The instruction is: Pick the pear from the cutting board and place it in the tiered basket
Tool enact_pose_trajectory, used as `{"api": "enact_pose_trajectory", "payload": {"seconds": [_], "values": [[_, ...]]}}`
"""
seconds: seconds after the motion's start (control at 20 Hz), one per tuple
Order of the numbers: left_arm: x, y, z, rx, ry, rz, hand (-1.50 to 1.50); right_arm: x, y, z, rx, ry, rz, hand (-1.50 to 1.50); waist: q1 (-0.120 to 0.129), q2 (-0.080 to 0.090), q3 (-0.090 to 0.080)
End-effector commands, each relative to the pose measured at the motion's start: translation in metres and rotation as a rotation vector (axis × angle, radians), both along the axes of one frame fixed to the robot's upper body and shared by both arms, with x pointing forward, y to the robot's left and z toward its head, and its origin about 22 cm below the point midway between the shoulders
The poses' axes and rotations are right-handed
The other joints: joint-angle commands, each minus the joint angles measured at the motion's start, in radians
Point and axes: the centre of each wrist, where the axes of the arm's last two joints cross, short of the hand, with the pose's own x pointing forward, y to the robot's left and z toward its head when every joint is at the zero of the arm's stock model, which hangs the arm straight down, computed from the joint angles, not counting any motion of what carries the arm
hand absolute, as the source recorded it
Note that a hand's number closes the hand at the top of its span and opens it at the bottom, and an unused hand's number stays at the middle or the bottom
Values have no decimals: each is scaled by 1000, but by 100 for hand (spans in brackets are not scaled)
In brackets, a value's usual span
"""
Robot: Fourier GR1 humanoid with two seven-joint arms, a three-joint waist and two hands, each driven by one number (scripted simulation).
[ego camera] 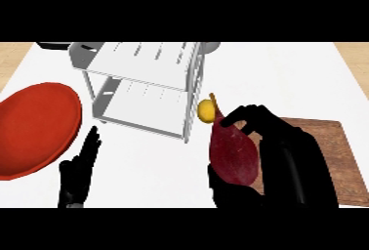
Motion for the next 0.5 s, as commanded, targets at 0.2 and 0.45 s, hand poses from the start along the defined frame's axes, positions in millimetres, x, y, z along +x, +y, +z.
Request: {"api": "enact_pose_trajectory", "payload": {"seconds": [0.2, 0.45], "values": [[-3, -1, -6, -3, 50, -2, 0, -8, 11, 68, -67, -72, -66, 150, 12, 5, -4], [1, -22, -6, -1, 30, -10, 0, 15, 28, 96, -49, -89, -82, 150, 14, 5, -5]]}}
